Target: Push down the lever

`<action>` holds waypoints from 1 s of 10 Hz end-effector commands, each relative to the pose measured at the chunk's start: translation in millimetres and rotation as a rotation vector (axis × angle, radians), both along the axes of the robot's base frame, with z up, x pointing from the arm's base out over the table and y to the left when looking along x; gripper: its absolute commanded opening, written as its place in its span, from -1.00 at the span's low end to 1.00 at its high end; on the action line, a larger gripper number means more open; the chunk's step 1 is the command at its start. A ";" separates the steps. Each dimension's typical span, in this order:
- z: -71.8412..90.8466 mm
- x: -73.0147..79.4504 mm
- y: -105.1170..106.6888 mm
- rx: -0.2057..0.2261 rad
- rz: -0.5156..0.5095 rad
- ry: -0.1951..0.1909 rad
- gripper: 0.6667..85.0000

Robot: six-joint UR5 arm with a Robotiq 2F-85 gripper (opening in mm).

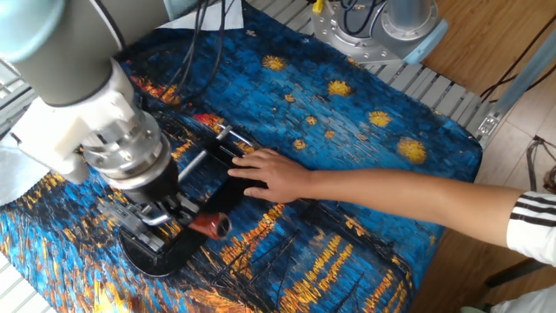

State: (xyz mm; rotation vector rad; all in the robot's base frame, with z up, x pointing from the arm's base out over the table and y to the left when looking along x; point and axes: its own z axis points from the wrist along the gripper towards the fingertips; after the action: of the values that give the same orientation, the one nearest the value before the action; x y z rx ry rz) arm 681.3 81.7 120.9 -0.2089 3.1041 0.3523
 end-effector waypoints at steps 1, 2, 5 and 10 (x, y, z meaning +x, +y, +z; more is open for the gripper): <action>-16.2 1.9 7.2 -0.004 -0.015 -0.019 -0.99; -19.3 1.3 6.3 -0.012 -0.015 -0.019 -0.99; -22.6 -1.9 5.9 -0.024 -0.024 -0.014 -0.99; -23.6 -13.0 6.8 -0.044 -0.060 0.004 -0.99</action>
State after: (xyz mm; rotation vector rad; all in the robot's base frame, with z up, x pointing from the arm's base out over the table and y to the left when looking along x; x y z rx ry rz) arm 672.3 85.2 97.1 -0.1495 3.1169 0.2793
